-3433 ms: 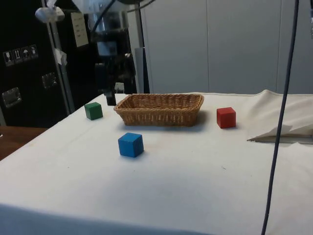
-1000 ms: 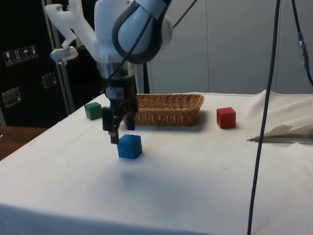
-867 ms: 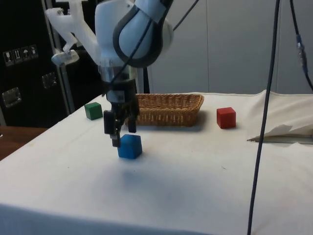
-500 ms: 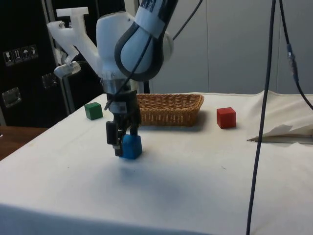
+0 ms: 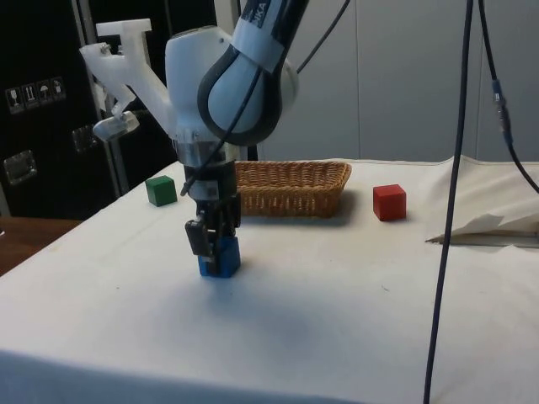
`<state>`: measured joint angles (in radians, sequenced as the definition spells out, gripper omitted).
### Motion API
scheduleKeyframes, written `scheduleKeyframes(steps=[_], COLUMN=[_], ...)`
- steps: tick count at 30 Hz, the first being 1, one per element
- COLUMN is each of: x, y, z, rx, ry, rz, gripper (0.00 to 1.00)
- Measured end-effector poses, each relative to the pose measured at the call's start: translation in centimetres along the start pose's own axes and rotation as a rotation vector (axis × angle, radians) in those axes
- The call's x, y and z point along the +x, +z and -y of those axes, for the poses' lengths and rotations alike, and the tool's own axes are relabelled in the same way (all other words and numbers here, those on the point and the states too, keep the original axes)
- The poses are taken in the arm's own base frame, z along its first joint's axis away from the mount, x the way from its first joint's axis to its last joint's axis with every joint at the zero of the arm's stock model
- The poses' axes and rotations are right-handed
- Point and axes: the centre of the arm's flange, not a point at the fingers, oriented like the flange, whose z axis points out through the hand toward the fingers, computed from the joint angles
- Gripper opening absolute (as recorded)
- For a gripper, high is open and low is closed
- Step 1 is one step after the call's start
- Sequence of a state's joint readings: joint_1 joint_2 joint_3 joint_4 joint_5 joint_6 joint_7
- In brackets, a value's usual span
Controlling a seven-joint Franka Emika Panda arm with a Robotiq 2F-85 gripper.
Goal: Pick up exactly two blocks and place them into the basket.
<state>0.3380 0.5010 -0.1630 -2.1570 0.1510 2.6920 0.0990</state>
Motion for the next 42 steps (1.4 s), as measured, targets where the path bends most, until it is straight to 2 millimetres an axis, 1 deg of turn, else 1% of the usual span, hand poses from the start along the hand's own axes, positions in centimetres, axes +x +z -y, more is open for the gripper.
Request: scheduleKeyframes(steps=[7, 13, 15, 16, 24, 26, 30, 42], x=[0.2, 0.6, 0.6, 0.7, 0.9, 0.9, 1.0, 0.9], y=[-0.2, -3.0, -3.0, -3.8, -6.2, -7.2, -8.0, -8.7], z=[0.1, 0.1, 0.1, 0.1, 0.1, -0.1, -0.9, -3.2], rx=[0.002, 0.015, 0.015, 0.019, 0.026, 0.024, 0.019, -0.019], ry=[0.0, 0.001, 0.001, 0.0, -0.009, -0.01, -0.004, -0.003], rz=[-0.006, -0.012, -0.012, -0.01, -0.017, -0.013, -0.004, 0.032], gripper=[0.01, 0.01, 0.01, 0.01, 0.01, 0.01, 0.01, 0.01])
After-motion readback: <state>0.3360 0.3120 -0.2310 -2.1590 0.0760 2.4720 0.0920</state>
